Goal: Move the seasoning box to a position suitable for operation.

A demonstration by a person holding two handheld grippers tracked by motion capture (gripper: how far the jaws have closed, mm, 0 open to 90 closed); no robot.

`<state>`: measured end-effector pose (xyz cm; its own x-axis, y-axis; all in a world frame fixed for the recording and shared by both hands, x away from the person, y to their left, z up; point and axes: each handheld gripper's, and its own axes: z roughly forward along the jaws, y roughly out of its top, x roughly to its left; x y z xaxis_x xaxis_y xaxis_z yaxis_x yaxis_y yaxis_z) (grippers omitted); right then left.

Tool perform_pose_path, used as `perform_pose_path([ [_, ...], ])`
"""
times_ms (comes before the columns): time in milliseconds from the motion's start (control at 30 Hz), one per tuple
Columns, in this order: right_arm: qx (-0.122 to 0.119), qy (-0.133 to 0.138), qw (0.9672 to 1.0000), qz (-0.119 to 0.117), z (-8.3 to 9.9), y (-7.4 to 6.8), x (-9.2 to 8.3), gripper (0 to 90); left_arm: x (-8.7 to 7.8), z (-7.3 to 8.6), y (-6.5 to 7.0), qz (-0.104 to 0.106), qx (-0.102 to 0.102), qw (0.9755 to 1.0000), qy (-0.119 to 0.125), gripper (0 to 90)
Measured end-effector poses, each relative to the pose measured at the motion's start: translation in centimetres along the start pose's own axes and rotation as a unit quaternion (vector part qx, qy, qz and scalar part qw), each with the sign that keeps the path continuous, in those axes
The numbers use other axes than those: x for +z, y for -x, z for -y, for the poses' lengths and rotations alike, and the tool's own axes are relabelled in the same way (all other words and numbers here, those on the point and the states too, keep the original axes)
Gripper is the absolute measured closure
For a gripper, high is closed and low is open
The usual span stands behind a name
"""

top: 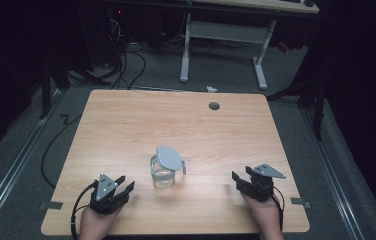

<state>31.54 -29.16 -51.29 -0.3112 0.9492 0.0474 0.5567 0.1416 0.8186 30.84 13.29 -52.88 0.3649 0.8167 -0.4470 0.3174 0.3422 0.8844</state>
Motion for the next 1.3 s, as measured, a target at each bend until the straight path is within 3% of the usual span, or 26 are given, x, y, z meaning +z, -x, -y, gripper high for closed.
perform_pose_path([
  [100,-0.002,0.014,0.9999,-0.006,0.4,-0.2,-0.3,52.8,0.0,-0.1,0.0,0.0,0.002,1.0,0.0,57.8],
  [200,0.004,0.015,0.9998,-0.012,0.7,-0.2,-0.5,55.5,0.5,-0.2,0.0,0.005,-0.005,1.0,-0.001,57.6],
  [433,0.01,0.015,0.9998,-0.013,0.9,-0.2,-0.7,55.9,0.8,0.0,0.4,0.014,-0.01,0.9998,-0.008,57.1],
  [533,0.0,0.014,0.9998,-0.013,1.1,-0.4,-0.8,57.2,0.9,-0.1,0.8,0.022,-0.025,0.9994,-0.01,61.0],
  [767,-0.001,0.005,0.9997,-0.022,1.2,-0.9,-0.4,60.5,2.3,0.7,2.3,0.006,-0.008,0.9999,-0.009,87.2],
  [800,-0.007,0.004,0.9996,-0.026,1.2,-1.1,-0.3,61.3,2.8,1.0,2.7,0.002,0.002,1.0,-0.009,89.5],
  [1300,-0.009,0.01,0.9993,-0.035,1.2,-1.1,-0.5,61.9,3.3,1.7,5.3,0.023,0.007,0.9996,-0.016,90.0],
])
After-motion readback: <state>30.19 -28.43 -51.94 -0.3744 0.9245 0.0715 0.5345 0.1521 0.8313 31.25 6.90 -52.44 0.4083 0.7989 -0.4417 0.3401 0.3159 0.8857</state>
